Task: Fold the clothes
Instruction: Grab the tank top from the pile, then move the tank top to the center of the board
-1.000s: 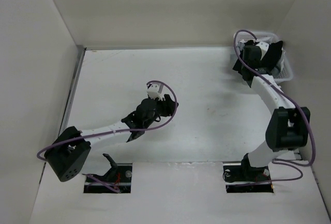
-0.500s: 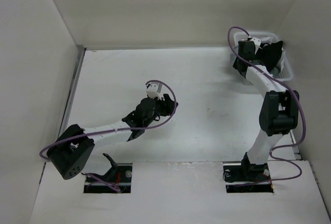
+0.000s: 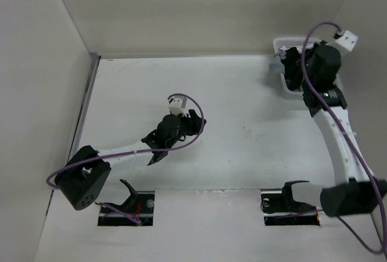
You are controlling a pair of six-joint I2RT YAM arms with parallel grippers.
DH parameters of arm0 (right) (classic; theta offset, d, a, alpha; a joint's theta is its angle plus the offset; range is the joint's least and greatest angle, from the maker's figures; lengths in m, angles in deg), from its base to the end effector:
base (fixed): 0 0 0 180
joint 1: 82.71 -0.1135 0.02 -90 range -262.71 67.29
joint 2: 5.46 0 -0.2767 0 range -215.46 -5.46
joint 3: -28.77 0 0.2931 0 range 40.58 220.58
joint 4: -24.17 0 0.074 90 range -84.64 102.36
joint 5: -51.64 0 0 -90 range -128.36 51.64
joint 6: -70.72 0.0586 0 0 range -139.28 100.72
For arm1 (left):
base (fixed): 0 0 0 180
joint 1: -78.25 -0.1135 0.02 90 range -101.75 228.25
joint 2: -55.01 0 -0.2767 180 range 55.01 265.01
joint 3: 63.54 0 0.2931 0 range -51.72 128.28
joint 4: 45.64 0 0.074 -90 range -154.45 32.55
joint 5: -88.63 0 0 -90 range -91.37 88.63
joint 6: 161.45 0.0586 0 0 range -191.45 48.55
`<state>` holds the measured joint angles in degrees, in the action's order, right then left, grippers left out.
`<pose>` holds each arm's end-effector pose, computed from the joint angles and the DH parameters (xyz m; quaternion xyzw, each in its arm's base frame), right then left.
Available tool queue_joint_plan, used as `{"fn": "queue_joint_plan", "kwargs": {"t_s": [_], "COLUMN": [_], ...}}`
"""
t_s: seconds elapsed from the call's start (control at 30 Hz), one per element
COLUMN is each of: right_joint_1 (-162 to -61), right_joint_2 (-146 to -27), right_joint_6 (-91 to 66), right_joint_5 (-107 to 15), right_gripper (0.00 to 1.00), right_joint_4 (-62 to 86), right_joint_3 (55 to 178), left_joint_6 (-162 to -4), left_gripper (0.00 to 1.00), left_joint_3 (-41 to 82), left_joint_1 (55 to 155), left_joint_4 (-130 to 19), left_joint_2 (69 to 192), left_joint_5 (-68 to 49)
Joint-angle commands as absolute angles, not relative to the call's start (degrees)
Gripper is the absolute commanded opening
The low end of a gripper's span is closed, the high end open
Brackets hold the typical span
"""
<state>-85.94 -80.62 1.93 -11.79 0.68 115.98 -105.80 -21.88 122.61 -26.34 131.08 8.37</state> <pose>0.3606 -0.0059 0.4171 0.2614 0.7214 -0.0434 0.6399 0.2374 -0.2183 0.1821 0.0176 0.7926 -0.3320 0.5112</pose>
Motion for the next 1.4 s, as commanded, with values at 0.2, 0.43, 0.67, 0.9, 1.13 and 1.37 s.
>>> {"fn": "queue_joint_plan", "kwargs": {"t_s": [0.2,0.43,0.67,0.9,1.13,1.37], "right_joint_1": [-107.9,-131.2,-127.4,-120.5,-121.0,-130.6], "right_joint_2": [-62.0,-66.5,-70.7,-84.3,-91.2,-82.1], "right_joint_6": [-1.6,-8.0,2.2,15.7,13.4,8.3], "right_joint_5": [-17.4,-25.0,-29.9,-40.9,-41.5,-39.7], "right_gripper": [0.00,0.00,0.00,0.00,0.00,0.00], "right_joint_4": [10.7,11.0,16.1,32.1,27.7,22.9], "right_joint_3": [129.9,144.3,126.5,113.8,127.3,132.7], "left_joint_6": [-109.6,-113.3,-119.1,-119.6,-120.1,-122.2], "left_gripper": [0.53,0.53,0.53,0.52,0.51,0.49], "left_joint_3": [-23.2,-24.4,-27.8,-28.3,-26.9,-26.5], "left_joint_1": [118.4,111.2,100.4,95.3,95.1,92.6], "left_joint_4": [-24.4,-30.0,-37.0,-39.2,-39.2,-42.9], "left_joint_2": [125.3,116.8,108.4,108.1,109.3,102.6], "left_joint_5": [7.7,8.5,7.9,5.6,5.5,7.5]}}
